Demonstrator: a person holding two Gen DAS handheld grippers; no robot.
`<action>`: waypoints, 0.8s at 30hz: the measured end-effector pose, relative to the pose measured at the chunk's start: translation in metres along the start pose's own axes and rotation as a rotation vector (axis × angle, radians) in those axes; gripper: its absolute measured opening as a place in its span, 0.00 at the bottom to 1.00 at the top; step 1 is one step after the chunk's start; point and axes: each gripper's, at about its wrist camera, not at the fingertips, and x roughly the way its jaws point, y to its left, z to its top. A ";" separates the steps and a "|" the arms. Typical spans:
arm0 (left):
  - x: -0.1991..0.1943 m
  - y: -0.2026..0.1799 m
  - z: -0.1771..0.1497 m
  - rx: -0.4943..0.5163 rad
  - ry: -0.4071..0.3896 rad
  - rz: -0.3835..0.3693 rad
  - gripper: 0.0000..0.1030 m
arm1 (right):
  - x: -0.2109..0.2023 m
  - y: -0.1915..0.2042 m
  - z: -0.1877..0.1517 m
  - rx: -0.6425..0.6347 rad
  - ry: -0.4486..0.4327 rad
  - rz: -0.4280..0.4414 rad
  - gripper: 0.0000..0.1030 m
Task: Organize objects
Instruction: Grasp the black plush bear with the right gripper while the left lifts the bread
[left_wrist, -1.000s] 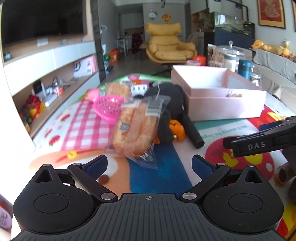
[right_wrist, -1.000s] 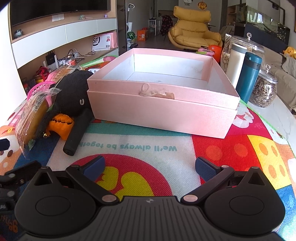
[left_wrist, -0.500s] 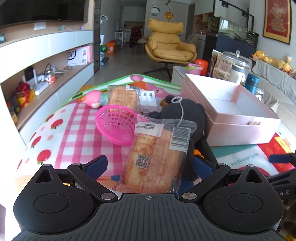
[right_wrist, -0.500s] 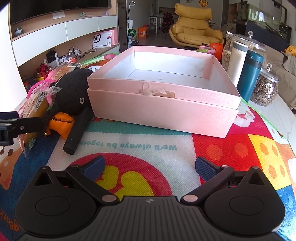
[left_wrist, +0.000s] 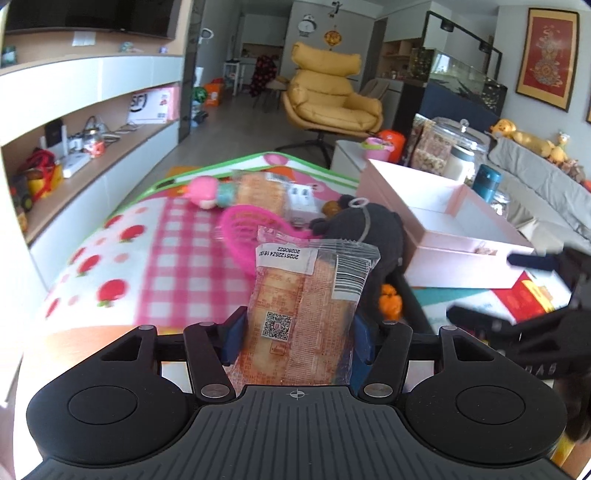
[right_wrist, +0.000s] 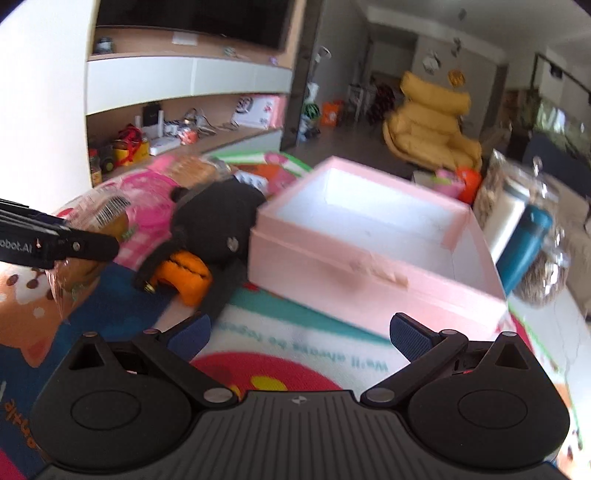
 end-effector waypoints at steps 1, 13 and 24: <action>-0.005 0.005 -0.001 -0.007 -0.003 0.005 0.60 | -0.001 0.008 0.011 -0.041 -0.034 0.019 1.00; -0.023 0.037 -0.013 -0.079 -0.020 -0.010 0.60 | 0.106 0.078 0.079 -0.322 0.092 0.027 0.86; -0.031 0.024 -0.022 -0.057 0.000 -0.020 0.60 | 0.048 0.072 0.065 -0.354 0.018 -0.024 0.65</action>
